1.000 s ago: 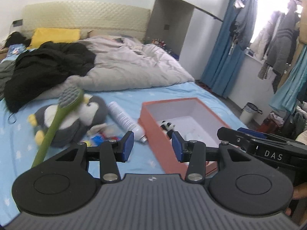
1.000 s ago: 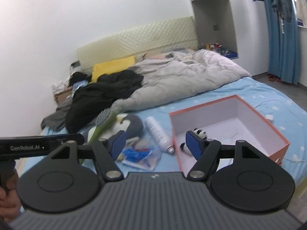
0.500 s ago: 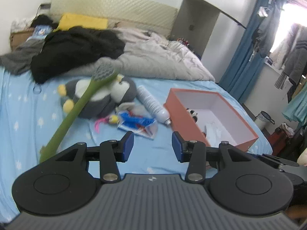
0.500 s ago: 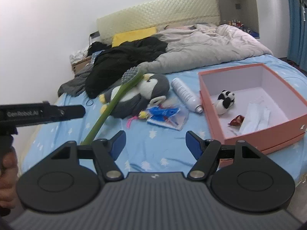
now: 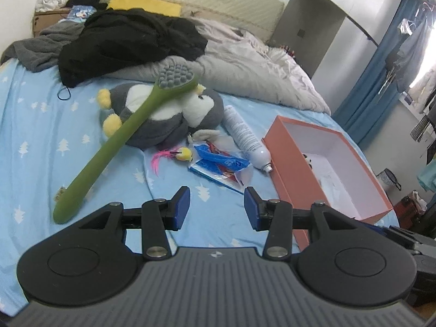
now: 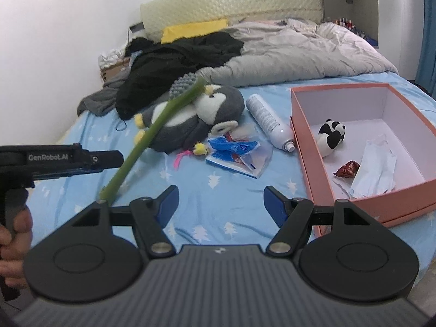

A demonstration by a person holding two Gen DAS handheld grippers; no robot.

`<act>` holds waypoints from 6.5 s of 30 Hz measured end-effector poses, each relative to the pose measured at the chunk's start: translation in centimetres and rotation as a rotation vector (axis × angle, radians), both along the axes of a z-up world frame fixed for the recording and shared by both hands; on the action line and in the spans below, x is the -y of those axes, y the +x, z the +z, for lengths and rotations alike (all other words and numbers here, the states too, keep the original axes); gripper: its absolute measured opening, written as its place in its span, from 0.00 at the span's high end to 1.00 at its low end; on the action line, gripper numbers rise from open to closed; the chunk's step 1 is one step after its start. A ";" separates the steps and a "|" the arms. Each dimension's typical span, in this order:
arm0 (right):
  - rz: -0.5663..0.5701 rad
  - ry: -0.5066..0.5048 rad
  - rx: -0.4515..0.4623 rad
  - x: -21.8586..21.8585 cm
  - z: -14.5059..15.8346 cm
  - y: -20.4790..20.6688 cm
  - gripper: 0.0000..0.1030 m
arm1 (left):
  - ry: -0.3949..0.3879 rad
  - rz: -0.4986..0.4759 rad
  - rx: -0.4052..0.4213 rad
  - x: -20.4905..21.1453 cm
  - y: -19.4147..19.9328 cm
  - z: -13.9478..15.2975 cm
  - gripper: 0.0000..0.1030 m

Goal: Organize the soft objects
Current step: 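Reach the left tool toward the pink feather toy while the right tool grasps the blue packet, then grasp the pink feather toy with the left tool while the right tool lifts the blue packet, then carry the feather toy with the left tool while the right tool carries the blue packet toward the box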

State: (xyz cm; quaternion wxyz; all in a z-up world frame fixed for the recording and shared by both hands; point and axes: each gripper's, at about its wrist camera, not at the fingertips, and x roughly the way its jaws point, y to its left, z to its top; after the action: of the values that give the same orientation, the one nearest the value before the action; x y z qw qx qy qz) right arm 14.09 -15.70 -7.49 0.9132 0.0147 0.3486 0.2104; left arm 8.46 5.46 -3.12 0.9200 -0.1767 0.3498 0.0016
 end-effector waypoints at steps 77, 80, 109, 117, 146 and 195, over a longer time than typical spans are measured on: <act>0.447 -0.333 -0.194 -10.9 -13.1 25.1 0.88 | -0.130 0.054 -0.152 -5.7 18.5 -15.6 0.75; 0.453 -0.358 -0.208 -11.1 -13.0 23.9 0.94 | -0.129 0.065 -0.154 -5.7 17.5 -15.5 0.76; 0.165 -0.232 -0.168 -7.3 -10.4 11.1 0.54 | 0.002 -0.061 -0.146 -4.9 11.9 -13.1 0.55; 0.174 -0.305 -0.157 -7.2 -12.1 10.0 0.54 | 0.101 -0.230 -0.169 -4.3 15.1 -14.1 0.45; 0.167 -0.328 -0.138 -8.6 -12.4 9.3 0.88 | 0.095 -0.122 -0.221 -3.3 13.8 -15.5 0.68; -0.139 -0.098 0.220 3.8 6.3 8.1 0.88 | 0.017 -0.211 0.102 10.9 13.0 4.4 0.67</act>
State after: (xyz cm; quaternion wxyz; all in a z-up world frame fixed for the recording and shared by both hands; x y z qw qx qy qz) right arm 22.20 -19.49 -1.18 0.9579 -0.0288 0.2544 0.1296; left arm 21.49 -5.47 1.25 0.9331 -0.1308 0.3193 -0.1012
